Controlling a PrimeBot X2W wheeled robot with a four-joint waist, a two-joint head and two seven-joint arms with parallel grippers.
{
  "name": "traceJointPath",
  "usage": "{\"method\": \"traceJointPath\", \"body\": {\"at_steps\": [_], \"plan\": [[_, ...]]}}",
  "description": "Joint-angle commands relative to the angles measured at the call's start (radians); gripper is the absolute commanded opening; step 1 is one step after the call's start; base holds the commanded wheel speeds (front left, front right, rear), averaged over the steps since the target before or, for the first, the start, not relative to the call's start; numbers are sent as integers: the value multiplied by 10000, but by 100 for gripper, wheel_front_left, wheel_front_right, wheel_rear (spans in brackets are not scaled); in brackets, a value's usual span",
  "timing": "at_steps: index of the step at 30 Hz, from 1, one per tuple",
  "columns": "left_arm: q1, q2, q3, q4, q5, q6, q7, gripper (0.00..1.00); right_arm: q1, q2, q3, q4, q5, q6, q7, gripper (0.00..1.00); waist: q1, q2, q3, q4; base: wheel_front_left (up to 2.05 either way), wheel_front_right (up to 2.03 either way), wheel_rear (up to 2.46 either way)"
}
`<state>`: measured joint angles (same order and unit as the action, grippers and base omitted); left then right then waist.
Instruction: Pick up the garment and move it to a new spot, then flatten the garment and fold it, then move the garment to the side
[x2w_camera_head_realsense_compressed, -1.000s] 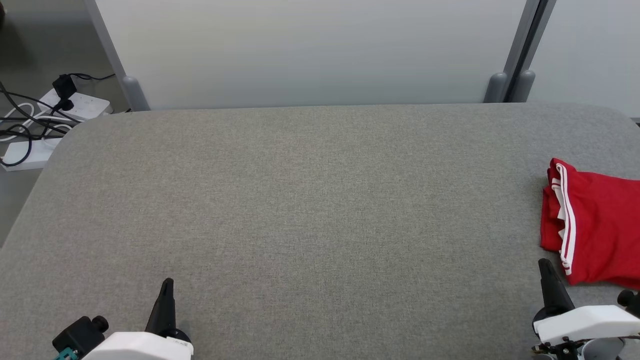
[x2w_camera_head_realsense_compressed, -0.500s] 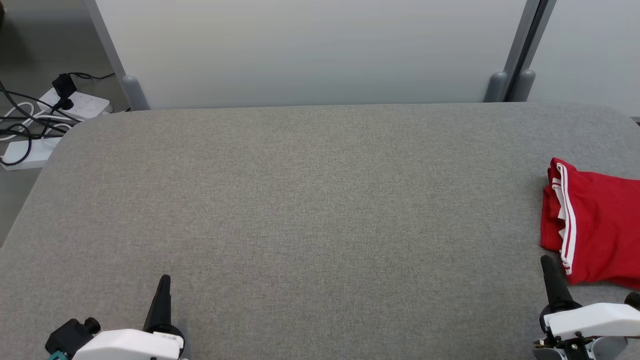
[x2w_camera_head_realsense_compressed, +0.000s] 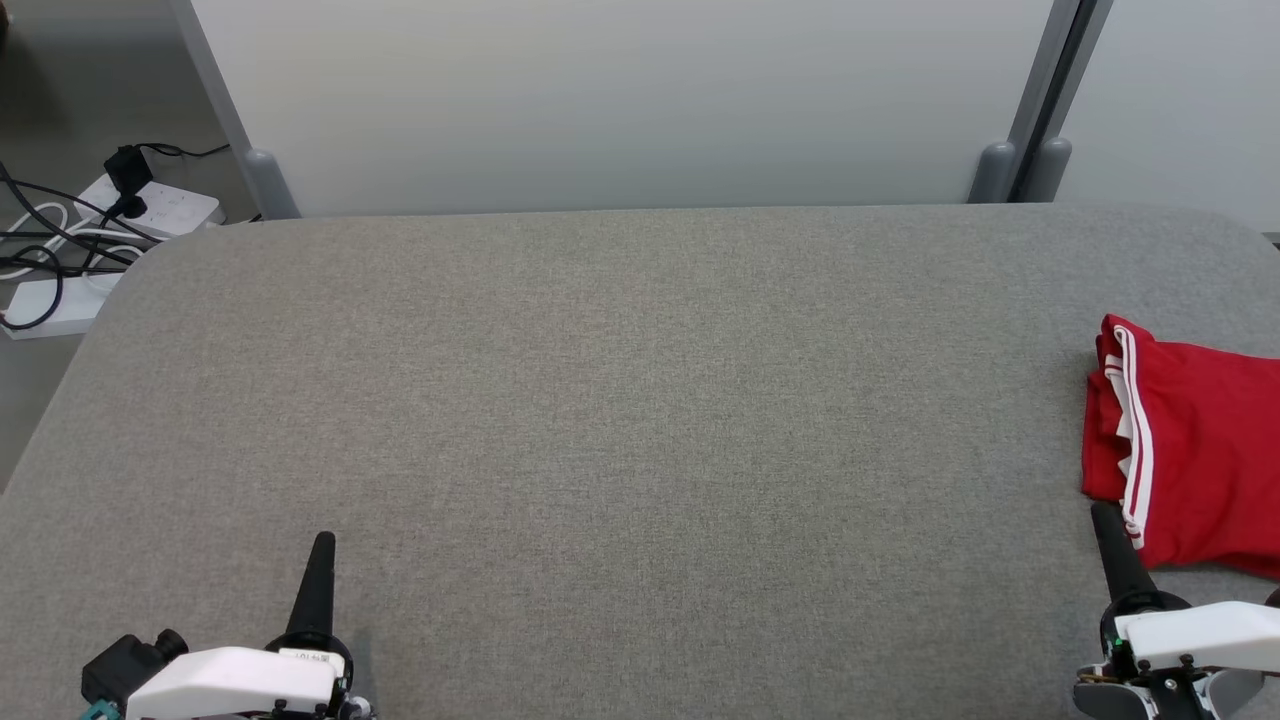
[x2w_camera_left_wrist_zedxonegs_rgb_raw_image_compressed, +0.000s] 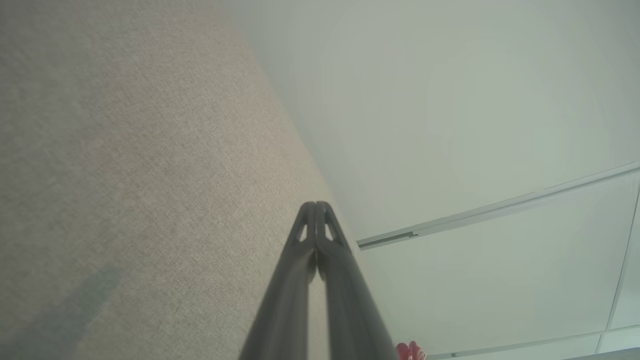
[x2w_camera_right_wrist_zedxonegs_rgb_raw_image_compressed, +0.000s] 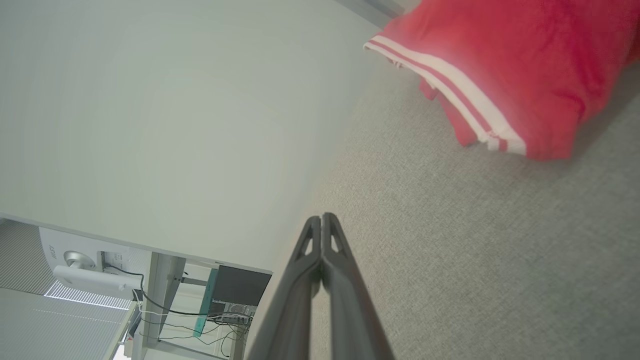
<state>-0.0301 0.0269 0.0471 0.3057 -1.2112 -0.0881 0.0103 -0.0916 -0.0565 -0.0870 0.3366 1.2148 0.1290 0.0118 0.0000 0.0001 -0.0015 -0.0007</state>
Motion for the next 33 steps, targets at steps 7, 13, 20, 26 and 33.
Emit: {"method": "traceJointPath", "body": {"at_steps": [7, 13, 20, 26, 33], "plan": [[-608, 200, 349, -357, -973, -156, 266, 0, -196, -31, 51, -469, 955, 15, 275, 0, 0, -1, 9, 2, 0, 0, 0], [-648, 208, 422, -414, -1670, -218, 443, 0, -188, -9, -24, -573, 1647, 15, 447, 0, 0, -1, 18, 3, 0, 0, 0], [-702, 218, 520, -490, -2600, -302, 679, 0, -178, 20, -124, -712, 2570, 16, 677, 0, 0, -1, 29, 4, 0, 0, 0], [-742, 225, 593, -547, -3297, -365, 856, 0, -171, 41, -199, -817, 3261, 17, 849, 0, 0, -1, 37, 5, 0, 0, 0], [-781, 233, 665, -602, -3976, -426, 1028, 0, -163, 62, -272, -918, 3935, 17, 1017, 0, 0, -1, 46, 7, 0, 0, 0]]}}
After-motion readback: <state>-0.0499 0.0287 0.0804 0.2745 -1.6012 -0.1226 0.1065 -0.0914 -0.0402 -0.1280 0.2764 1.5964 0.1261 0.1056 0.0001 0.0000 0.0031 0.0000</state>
